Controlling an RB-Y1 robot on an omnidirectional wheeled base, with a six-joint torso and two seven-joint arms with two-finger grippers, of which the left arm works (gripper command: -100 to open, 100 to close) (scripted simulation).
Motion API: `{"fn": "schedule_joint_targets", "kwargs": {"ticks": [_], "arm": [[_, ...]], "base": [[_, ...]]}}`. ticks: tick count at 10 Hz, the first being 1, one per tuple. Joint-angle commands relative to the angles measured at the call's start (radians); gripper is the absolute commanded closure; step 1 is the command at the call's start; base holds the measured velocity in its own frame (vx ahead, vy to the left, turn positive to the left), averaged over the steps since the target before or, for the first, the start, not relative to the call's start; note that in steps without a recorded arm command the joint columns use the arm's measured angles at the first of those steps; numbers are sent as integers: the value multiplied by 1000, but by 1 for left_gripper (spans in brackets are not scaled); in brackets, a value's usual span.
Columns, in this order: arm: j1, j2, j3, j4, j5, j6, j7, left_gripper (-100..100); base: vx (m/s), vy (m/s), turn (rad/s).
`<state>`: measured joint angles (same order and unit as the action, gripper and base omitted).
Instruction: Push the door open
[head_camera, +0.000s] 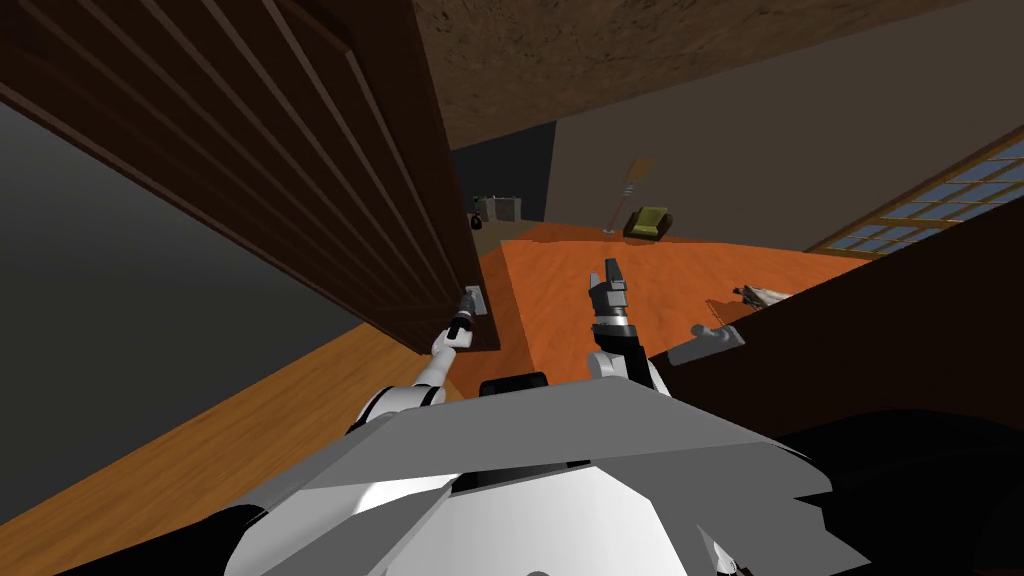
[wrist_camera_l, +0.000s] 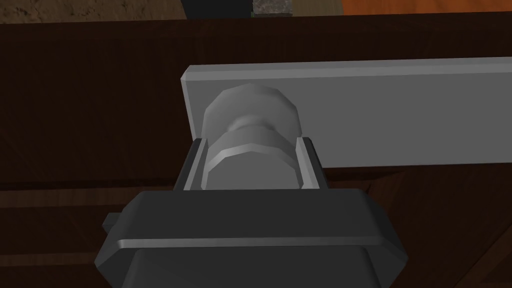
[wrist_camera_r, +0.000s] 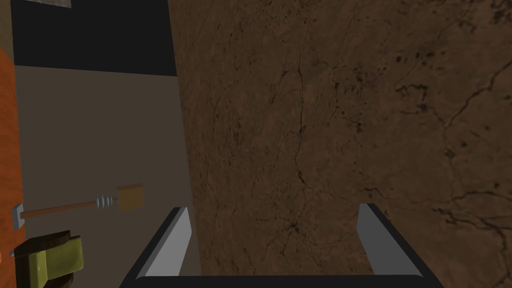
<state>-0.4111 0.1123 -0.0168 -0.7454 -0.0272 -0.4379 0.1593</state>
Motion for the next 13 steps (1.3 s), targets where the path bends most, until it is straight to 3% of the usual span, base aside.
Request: {"fn": "schedule_joint_targets", "kwargs": {"ticks": [1, 9, 12, 13], "arm": [[-12, 13, 31, 25, 8, -12, -10, 100], [-10, 32, 123, 36, 34, -10, -47, 100], [-9, 36, 133, 44, 36, -10, -51, 100], [-9, 43, 150, 44, 42, -11, -56, 100]], "base": [[146, -155, 89], [160, -157, 78], [128, -85, 37], [147, -46, 52]]}}
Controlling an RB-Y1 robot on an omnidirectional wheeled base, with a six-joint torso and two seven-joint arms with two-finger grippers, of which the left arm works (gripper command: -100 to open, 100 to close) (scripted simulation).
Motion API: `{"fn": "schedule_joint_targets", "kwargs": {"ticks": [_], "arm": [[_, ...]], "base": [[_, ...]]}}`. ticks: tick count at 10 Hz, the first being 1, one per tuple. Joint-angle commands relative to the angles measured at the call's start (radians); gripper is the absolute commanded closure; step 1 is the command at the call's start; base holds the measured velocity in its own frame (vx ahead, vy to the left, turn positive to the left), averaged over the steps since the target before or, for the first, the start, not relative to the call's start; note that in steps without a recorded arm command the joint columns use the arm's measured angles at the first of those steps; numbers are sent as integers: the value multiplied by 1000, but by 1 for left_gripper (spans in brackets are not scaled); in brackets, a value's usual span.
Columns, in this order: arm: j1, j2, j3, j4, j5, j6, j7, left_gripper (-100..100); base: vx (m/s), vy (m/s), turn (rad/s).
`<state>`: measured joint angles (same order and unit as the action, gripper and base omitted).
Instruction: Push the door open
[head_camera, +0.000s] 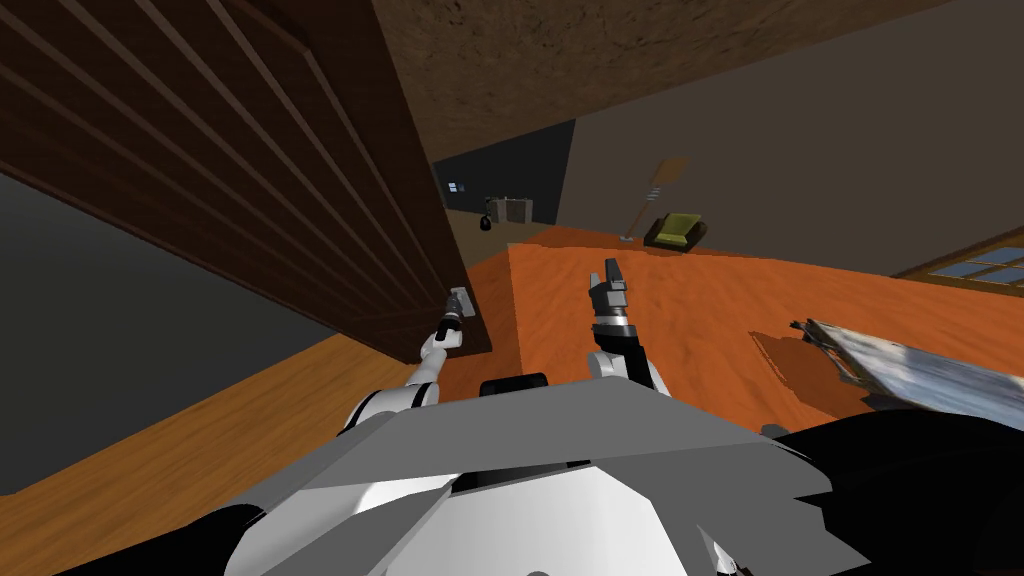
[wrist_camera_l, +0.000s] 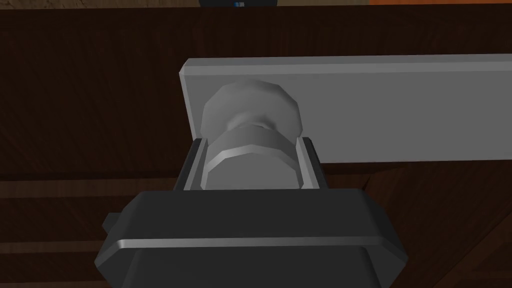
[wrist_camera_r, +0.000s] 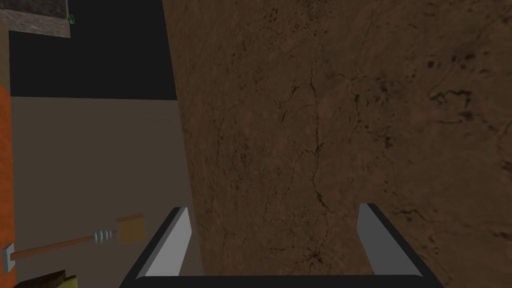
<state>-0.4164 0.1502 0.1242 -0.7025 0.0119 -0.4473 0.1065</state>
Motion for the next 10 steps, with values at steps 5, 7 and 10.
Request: {"fn": "schedule_joint_targets", "kwargs": {"ticks": [5, 7, 10], "arm": [[0, 21, 56, 8, 18, -4, -21, 100], [1, 29, 78, 11, 26, -5, -29, 100], [3, 39, 107, 15, 35, -6, -40, 100]], "base": [[181, -103, 61], [212, -130, 83], [197, -104, 59]]}}
